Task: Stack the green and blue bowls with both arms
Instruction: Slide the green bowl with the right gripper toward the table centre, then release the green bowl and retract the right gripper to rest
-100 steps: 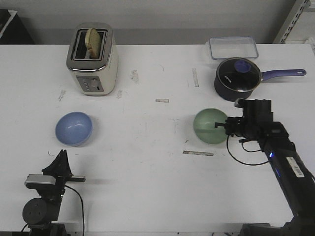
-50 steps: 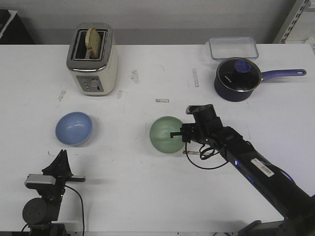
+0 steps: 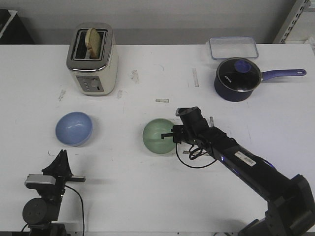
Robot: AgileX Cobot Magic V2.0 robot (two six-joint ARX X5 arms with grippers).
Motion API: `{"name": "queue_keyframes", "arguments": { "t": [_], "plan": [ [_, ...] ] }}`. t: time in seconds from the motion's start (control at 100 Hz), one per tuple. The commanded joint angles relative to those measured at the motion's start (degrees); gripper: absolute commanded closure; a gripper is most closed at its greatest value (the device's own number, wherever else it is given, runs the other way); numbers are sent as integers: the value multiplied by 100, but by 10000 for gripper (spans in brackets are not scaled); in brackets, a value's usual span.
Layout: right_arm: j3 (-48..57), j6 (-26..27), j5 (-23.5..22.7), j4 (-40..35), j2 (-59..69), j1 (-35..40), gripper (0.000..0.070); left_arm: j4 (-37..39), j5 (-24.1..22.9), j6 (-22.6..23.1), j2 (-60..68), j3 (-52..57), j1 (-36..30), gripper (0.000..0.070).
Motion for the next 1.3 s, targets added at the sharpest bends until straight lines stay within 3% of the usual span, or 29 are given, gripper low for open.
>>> {"name": "queue_keyframes", "arguments": {
  "t": [0.0, 0.09, 0.28, 0.42, 0.57, 0.7, 0.8, 0.89, 1.01, 1.29],
  "plan": [
    [101, 70, 24, 74, 149, 48, 658, 92, -13, -50, -11, -120, -4, 699],
    [101, 70, 24, 83, 149, 48, 543, 92, -13, -50, -11, -120, -4, 699],
    [101, 66, 42, 168, 79, 33, 456, 92, -13, -50, -11, -120, -4, 699],
    [101, -44, 52, 232, -197, -55, 275, 92, -13, -50, -11, -120, -4, 699],
    [98, -732, 85, 225, -595, -271, 268, 92, -13, -50, -11, -120, -4, 699],
    [76, -2009, 546, 238, -984, -398, 275, 92, -13, -50, -11, -120, -4, 699],
    [-52, -2918, 966, 383, -1298, -562, 321, 92, -13, -50, -11, -120, -4, 699],
    [-369, -3558, 1095, 699, -1659, -815, 471, 92, -13, -50, -11, -120, -4, 699],
    [-975, -3746, 1091, 1292, -2218, -1224, 641, 92, -13, -50, -11, -120, -4, 699],
    [-2721, -3202, 1071, 2761, -3882, -2282, 670, 92, -13, -50, -11, -120, -4, 699]
  ]
}}
